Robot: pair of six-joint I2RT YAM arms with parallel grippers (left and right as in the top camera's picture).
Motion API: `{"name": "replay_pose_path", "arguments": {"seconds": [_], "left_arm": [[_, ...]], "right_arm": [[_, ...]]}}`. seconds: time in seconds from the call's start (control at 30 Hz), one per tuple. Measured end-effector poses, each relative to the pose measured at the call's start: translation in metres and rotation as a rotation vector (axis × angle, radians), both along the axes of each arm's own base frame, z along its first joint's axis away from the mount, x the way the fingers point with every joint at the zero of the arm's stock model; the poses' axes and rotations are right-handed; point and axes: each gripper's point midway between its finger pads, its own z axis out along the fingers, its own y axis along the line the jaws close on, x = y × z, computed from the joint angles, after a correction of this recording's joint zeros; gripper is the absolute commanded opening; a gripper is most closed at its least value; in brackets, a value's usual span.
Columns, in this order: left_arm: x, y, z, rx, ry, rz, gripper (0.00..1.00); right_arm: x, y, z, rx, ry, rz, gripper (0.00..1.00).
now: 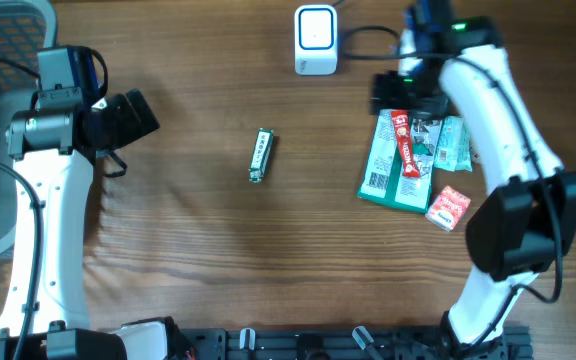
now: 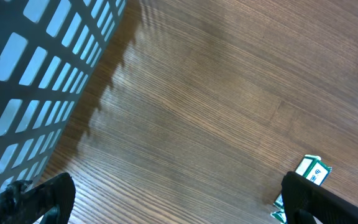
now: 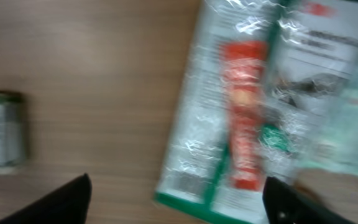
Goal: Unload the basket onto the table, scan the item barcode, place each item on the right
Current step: 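Reach the right gripper left to the green-and-white medicine box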
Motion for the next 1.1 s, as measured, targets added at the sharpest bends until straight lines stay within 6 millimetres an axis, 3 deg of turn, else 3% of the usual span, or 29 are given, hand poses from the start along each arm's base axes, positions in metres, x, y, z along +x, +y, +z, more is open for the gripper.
{"name": "replay_pose_path", "arguments": {"seconds": [0.07, 0.17, 0.27, 0.33, 0.5, 0.73, 0.9, 1.0, 1.1], "left_arm": [[0.0, 0.0, 0.0, 0.0, 0.0, 0.0, 1.0], [0.0, 0.0, 0.0, 0.0, 0.0, 0.0, 1.0], [0.0, 0.0, 0.0, 0.0, 0.0, 0.0, 1.0], [0.0, 0.0, 0.0, 0.0, 0.0, 0.0, 1.0], [0.0, 0.0, 0.0, 0.0, 0.0, 0.0, 1.0], [0.0, 0.0, 0.0, 0.0, 0.0, 0.0, 1.0], [0.0, 0.0, 0.0, 0.0, 0.0, 0.0, 1.0], [0.0, 0.0, 0.0, 0.0, 0.0, 0.0, 1.0], [0.0, 0.0, 0.0, 0.0, 0.0, 0.0, 1.0]], "right_arm": [[0.009, 0.045, 0.01, 0.078, -0.078, 0.033, 1.0], [0.009, 0.117, 0.019, 0.217, -0.146, 0.086, 0.65], [-0.007, 0.172, 0.018, 0.299, -0.153, 0.117, 0.63], [-0.025, 0.191, 0.008, 0.291, -0.114, 0.09, 0.63], [-0.051, 0.216, -0.032, 0.15, -0.106, -0.004, 0.63], [-0.064, 0.258, -0.085, 0.069, -0.165, -0.008, 0.64], [-0.069, 0.253, -0.117, -0.025, -0.173, -0.029, 0.64], [-0.061, 0.245, -0.119, -0.05, -0.192, -0.054, 0.63], [-0.057, 0.239, -0.119, -0.063, -0.198, -0.07, 0.56]]}}
